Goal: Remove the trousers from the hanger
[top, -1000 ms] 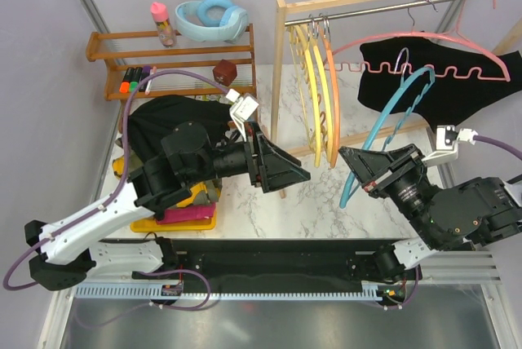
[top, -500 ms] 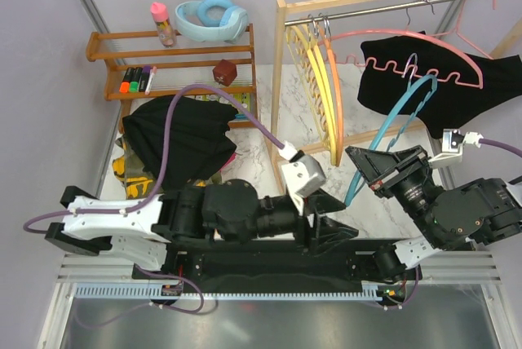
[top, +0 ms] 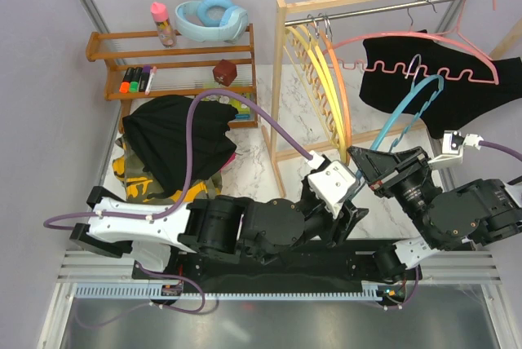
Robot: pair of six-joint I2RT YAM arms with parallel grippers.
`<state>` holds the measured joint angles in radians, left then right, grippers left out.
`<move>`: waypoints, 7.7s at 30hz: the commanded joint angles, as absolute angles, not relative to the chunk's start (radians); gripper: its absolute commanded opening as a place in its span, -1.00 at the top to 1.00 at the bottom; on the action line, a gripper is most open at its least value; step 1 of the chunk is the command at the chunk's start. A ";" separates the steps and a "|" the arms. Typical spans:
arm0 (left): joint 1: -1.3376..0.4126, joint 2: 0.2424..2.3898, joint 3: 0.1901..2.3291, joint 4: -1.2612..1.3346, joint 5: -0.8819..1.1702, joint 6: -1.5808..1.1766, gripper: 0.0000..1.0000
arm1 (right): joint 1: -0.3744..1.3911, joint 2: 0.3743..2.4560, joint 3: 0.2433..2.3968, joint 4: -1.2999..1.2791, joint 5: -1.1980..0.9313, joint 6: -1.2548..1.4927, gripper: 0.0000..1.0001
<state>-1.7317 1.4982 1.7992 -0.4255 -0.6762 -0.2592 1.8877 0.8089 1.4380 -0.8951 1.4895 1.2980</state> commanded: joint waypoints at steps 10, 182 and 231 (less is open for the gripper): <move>-1.735 1.471 1.825 -0.465 -0.813 -0.181 -0.36 | 1.894 0.787 1.431 -0.888 1.522 1.301 1.00; -1.763 1.684 1.604 1.664 -1.582 1.407 0.97 | 1.232 0.762 1.396 -0.502 0.787 0.703 -0.59; -1.899 1.726 1.511 1.667 -1.583 1.604 -0.80 | 1.232 0.854 1.420 -0.511 0.808 0.802 1.00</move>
